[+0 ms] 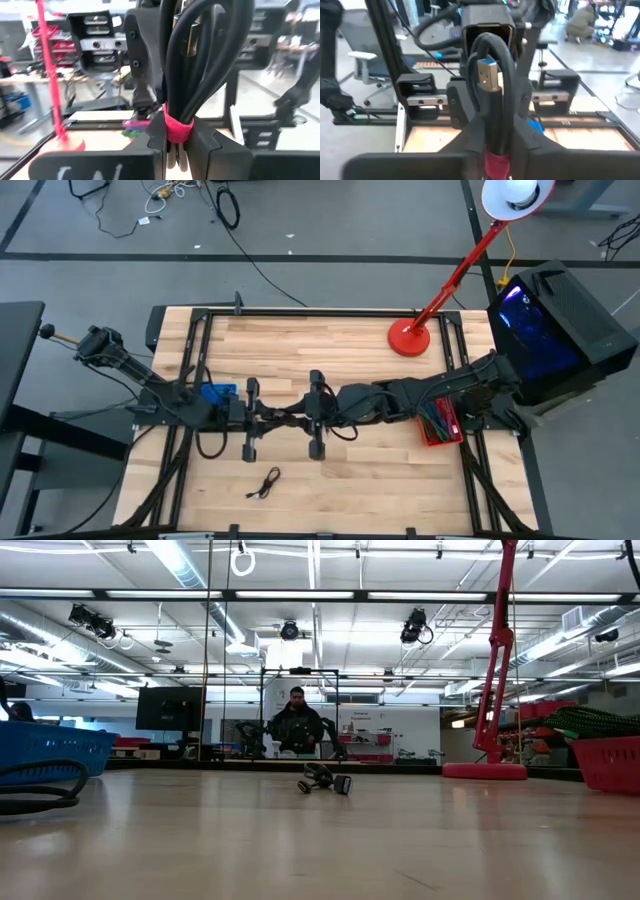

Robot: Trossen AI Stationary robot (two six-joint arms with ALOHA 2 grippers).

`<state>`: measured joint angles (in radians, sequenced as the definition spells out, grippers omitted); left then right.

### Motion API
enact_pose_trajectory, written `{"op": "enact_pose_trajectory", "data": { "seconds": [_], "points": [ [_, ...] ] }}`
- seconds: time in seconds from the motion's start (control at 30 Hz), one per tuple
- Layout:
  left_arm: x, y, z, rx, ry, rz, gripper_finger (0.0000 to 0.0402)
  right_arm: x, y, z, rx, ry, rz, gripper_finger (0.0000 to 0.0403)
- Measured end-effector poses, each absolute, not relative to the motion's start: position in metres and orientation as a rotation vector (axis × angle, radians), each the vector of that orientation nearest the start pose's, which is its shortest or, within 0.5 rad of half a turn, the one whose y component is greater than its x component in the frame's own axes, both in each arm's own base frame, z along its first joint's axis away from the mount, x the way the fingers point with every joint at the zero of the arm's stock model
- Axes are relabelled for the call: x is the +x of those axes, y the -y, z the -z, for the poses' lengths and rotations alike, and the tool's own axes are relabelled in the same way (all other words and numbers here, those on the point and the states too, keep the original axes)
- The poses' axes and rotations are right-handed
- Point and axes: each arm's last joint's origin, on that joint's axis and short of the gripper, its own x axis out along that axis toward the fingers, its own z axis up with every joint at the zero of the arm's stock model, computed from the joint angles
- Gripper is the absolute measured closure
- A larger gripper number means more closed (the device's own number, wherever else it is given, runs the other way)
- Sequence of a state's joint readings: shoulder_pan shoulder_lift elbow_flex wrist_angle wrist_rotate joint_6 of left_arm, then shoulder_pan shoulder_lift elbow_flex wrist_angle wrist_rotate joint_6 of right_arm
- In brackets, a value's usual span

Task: Pick & Place USB Port
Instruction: Put the black charger cable into the blue basket

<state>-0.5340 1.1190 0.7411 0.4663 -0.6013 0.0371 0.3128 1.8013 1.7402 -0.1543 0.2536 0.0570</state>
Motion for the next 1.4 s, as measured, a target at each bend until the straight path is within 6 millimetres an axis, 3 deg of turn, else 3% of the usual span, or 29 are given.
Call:
{"op": "enact_pose_trajectory", "data": {
  "seconds": [0.2, 0.4, 0.53, 0.7, 0.93, 1.17, 1.4],
  "points": [
    [0.215, 0.116, -0.302, 0.013, -0.035, -0.184, 0.0358, 0.393, -0.124, -0.388, 0.011, -0.253, 0.001, 0.0255],
    [0.185, 0.129, -0.287, 0.016, -0.162, -0.323, 0.0358, 0.369, -0.128, -0.391, 0.014, -0.366, 0.110, 0.0215],
    [0.153, 0.132, -0.276, -0.028, -0.193, -0.416, 0.0358, 0.350, -0.137, -0.397, -0.007, -0.381, 0.197, 0.0213],
    [0.123, 0.130, -0.263, -0.119, -0.202, -0.421, 0.0358, 0.336, -0.149, -0.391, -0.025, -0.442, 0.276, 0.0216],
    [0.107, 0.116, -0.246, -0.206, -0.330, -0.462, 0.0358, 0.323, -0.158, -0.382, 0.006, -0.517, 0.315, 0.0243],
    [0.088, 0.094, -0.233, -0.327, -0.591, -0.662, 0.0358, 0.313, -0.167, -0.379, -0.024, -0.531, 0.350, 0.0271],
    [0.082, 0.093, -0.227, -0.435, -0.799, -0.766, 0.0358, 0.309, -0.172, -0.379, -0.043, -0.516, 0.363, 0.0291]
  ]
}}
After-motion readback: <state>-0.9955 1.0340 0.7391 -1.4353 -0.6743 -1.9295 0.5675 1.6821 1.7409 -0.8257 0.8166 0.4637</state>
